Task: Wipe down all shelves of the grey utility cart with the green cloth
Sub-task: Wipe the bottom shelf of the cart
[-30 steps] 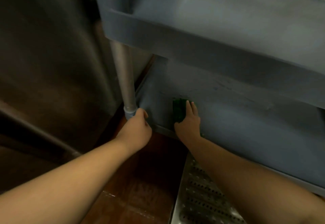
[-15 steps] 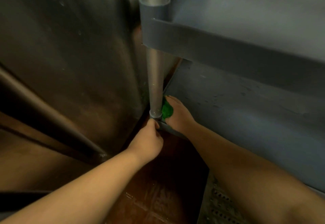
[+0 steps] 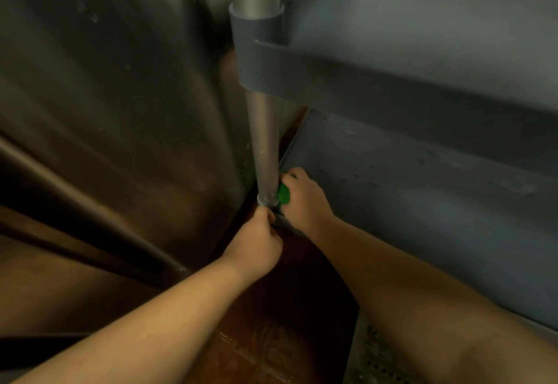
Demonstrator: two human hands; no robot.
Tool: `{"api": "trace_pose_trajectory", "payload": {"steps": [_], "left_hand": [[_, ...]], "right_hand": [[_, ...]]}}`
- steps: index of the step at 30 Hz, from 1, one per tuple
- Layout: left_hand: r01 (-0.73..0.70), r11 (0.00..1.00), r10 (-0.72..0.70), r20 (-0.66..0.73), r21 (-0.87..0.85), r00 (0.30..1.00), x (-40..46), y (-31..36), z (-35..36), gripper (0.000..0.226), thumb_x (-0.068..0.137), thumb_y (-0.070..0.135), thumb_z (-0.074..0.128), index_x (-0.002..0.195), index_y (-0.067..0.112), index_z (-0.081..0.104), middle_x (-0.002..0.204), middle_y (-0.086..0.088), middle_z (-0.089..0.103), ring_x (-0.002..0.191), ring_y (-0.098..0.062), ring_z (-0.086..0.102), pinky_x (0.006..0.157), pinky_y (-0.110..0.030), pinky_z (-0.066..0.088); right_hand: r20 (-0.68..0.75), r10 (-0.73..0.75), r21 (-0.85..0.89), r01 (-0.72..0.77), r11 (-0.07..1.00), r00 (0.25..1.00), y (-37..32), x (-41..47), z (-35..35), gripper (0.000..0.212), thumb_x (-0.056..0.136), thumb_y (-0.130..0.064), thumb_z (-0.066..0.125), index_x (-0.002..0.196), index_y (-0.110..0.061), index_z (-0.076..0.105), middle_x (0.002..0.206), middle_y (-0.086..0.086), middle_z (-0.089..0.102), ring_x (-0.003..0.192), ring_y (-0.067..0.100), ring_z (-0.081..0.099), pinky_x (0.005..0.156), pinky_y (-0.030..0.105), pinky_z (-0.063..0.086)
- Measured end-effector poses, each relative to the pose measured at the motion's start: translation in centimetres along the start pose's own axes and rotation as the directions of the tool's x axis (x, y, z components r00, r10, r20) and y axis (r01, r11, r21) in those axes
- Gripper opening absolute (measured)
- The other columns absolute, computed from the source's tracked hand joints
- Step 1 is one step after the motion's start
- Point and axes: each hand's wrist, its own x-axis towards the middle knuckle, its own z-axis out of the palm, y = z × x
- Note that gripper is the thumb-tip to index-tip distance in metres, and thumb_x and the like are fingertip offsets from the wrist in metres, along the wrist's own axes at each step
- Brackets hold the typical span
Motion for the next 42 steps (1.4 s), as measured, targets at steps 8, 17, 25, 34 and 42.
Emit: {"api": "trace_pose_trajectory", "payload": {"steps": [8, 17, 25, 34, 42], "left_hand": [[-0.068, 0.995, 0.072, -0.056, 0.071, 0.996, 0.4, 1.2, 0.8, 0.028, 0.087, 0.013, 0.052, 0.109, 0.026, 0.041, 0.094, -0.003, 0.057, 0.077, -0.015, 0.061, 0.068, -0.037, 0.056], [-0.188, 0.969, 0.189, 0.012, 0.159, 0.982, 1.5, 6.9, 7.6, 0.024, 0.088, 0.011, 0.052, 0.106, 0.022, 0.041, 0.091, 0.001, 0.060, 0.082, -0.015, 0.060, 0.073, -0.033, 0.049], [-0.317, 0.932, 0.318, 0.023, 0.175, 0.948, 1.5, 14.0, 16.8, 0.026, 0.092, 0.010, 0.047, 0.117, 0.013, 0.046, 0.093, -0.003, 0.059, 0.080, -0.019, 0.055, 0.064, -0.029, 0.042], [-0.423, 0.890, 0.384, 0.218, 0.172, 0.897, 0.6, 19.0, 24.9, 0.031, 0.088, 0.011, 0.051, 0.117, 0.019, 0.042, 0.096, -0.005, 0.061, 0.084, -0.019, 0.060, 0.080, -0.040, 0.052], [-0.464, 0.877, 0.416, 0.283, 0.129, 0.865, 0.1, 21.0, 30.2, 0.034, 0.085, 0.013, 0.055, 0.109, 0.029, 0.038, 0.098, 0.002, 0.061, 0.083, -0.017, 0.061, 0.075, -0.037, 0.052]], "right_hand": [[0.031, 0.075, 0.043, -0.077, 0.996, 0.997, 2.1, -1.8, -2.6, 0.050, 0.087, -0.012, 0.063, 0.135, -0.024, 0.055, 0.135, 0.002, 0.045, 0.117, 0.027, 0.048, 0.096, 0.037, 0.045], [-0.052, 0.224, -0.302, -0.229, 0.925, 0.973, 11.7, -11.4, -9.5, 0.057, 0.088, -0.031, 0.065, 0.139, -0.026, 0.039, 0.140, 0.002, 0.039, 0.112, 0.030, 0.052, 0.079, 0.039, 0.053], [-0.181, 0.535, -0.494, -0.547, 0.676, 0.825, 22.0, -20.7, -16.8, 0.048, 0.088, -0.035, 0.058, 0.130, -0.022, 0.041, 0.125, 0.008, 0.048, 0.112, 0.033, 0.051, 0.090, 0.046, 0.038], [-0.283, 0.773, -0.553, -0.755, 0.352, 0.568, 31.7, -32.1, -23.7, 0.045, 0.094, -0.032, 0.047, 0.135, -0.016, 0.037, 0.131, 0.013, 0.050, 0.123, 0.034, 0.045, 0.100, 0.049, 0.034], [-0.333, 0.765, -0.598, -0.751, 0.281, 0.551, 35.9, -38.8, -28.3, 0.029, 0.095, -0.027, 0.050, 0.121, -0.014, 0.046, 0.124, 0.015, 0.054, 0.114, 0.032, 0.051, 0.095, 0.043, 0.042]]}}
